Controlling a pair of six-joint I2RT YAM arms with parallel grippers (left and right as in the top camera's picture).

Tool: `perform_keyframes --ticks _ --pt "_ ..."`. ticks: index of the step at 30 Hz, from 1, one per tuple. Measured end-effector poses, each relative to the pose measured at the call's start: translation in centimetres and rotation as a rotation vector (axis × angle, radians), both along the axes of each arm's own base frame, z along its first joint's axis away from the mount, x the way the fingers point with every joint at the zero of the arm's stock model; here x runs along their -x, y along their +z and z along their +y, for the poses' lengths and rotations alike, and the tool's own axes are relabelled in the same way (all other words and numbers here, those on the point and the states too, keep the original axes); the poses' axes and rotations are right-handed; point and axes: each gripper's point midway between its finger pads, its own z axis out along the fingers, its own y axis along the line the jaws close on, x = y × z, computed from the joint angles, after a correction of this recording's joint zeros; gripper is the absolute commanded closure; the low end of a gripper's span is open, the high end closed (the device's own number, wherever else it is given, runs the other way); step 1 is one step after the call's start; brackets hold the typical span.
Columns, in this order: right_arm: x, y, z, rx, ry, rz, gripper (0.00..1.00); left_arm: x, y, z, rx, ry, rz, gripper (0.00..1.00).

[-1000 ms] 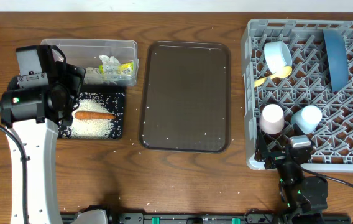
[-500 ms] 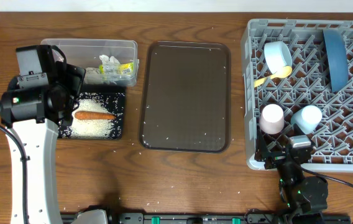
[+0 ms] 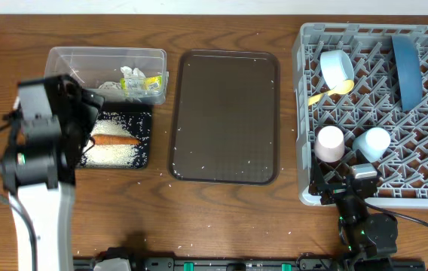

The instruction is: Sort waste into correct bins and load items into the dishwasher rack

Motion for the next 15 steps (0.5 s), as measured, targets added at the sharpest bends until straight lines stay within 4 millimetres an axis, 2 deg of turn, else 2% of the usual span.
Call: perform_keyframes --ticks 3,6,11,15 --pt "0.0 0.0 0.0 0.000 0.000 0.000 0.01 0.3 2.2 -0.6 -0.172 -0.146 -0.148 0.02" --pt "0.0 0.0 0.0 0.000 0.000 0.000 0.01 1.8 2.3 -1.0 -0.299 -0.228 -0.219 0.02" --pt "0.0 0.0 0.0 0.000 0.000 0.000 0.01 4.3 -0.1 -1.8 -0.482 -0.332 -0.316 0.02" --pt "0.0 0.0 0.0 0.000 0.000 0.000 0.01 4.8 -2.2 -3.4 -0.603 -0.427 -0.430 0.02"
